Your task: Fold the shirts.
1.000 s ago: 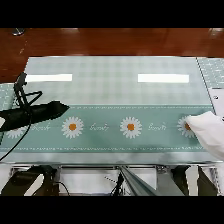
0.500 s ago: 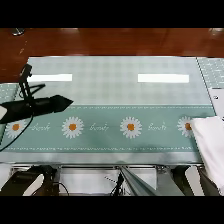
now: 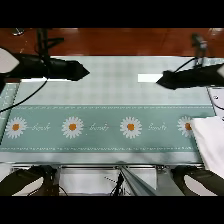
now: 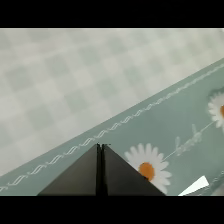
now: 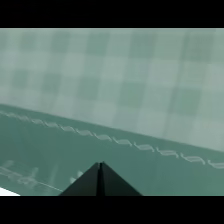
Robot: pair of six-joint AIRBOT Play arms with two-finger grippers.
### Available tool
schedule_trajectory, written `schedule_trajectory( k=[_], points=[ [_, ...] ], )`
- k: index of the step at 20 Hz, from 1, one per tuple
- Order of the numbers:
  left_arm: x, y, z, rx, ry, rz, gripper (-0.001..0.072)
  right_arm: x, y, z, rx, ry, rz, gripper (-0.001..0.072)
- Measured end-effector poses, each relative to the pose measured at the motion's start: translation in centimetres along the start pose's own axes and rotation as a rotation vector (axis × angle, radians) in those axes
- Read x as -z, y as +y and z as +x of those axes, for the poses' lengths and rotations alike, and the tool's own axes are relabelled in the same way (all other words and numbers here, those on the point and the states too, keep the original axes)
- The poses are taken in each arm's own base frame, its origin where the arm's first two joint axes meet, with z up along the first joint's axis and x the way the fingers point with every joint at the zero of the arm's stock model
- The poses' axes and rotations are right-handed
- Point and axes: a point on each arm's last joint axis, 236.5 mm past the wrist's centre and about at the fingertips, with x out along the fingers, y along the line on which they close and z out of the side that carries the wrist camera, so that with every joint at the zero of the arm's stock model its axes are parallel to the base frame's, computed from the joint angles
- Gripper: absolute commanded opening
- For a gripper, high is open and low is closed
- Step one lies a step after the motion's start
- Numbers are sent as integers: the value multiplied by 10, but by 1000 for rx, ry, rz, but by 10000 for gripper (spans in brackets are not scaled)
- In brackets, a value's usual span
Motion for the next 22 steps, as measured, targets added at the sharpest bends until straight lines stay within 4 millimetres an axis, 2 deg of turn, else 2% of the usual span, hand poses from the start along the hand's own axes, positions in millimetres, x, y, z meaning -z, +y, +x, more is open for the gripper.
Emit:
schedule_trajectory(
  k=[2, 4, 6, 9, 13, 22],
  points=[
    [31, 30, 19, -96, 96, 5, 23, 27, -23, 30, 138, 126, -2, 25],
    [58, 63, 30, -180, 173, -11, 23, 45, -54, 44, 277, 207, 28, 25],
    [73, 89, 30, -241, 212, -60, 23, 53, -79, 47, 378, 242, 63, 25],
    [84, 115, 26, -299, 236, -126, 23, 57, -96, 46, 454, 259, 99, 25],
    [90, 129, 22, -333, 246, -158, 23, 60, -106, 45, 498, 269, 118, 25],
    [91, 134, 21, -344, 247, -171, 23, 61, -110, 44, 518, 272, 124, 25]
  ],
)
